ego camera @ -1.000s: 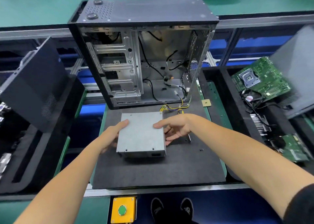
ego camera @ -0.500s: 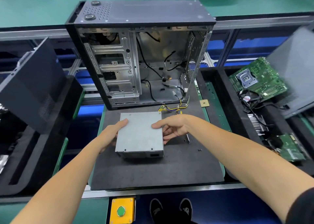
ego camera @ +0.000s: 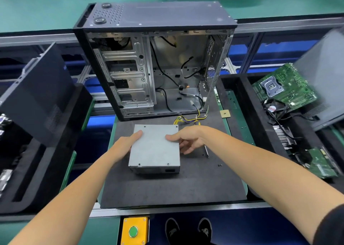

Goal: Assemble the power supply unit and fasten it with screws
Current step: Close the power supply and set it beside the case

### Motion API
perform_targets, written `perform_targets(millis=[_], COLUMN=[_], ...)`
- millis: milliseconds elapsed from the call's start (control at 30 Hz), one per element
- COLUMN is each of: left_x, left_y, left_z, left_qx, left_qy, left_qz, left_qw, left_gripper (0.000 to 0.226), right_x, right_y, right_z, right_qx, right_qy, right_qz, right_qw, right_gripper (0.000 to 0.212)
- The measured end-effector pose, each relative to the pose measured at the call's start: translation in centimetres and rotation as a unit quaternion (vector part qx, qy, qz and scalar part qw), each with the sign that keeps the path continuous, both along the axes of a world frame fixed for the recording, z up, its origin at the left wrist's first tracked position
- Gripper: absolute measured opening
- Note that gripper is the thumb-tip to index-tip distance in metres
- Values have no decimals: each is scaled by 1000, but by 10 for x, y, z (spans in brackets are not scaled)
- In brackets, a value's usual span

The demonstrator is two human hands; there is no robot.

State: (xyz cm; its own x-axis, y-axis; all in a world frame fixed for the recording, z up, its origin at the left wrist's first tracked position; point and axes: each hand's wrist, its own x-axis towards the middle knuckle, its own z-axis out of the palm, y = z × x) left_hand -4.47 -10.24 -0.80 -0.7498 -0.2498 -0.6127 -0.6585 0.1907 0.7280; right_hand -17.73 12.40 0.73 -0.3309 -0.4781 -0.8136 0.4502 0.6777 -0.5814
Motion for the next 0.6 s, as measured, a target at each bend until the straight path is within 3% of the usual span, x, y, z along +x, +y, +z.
perform_targets(millis=[300,600], left_x=[-6,-4], left_y=[-1,5], left_z=[-7,-11], left_qx=[-56,-57], left_qy=[-3,37], left_qz=[17,53], left_qw=[998,996], left_gripper=[89,81], right_x=[-2,-2], right_y=[-2,-11], right_z=[-3,9], right_qx=[12,24], right_qy=[10,1], right_qz=[-39,40], right_qw=[999,999], right_gripper=[53,39])
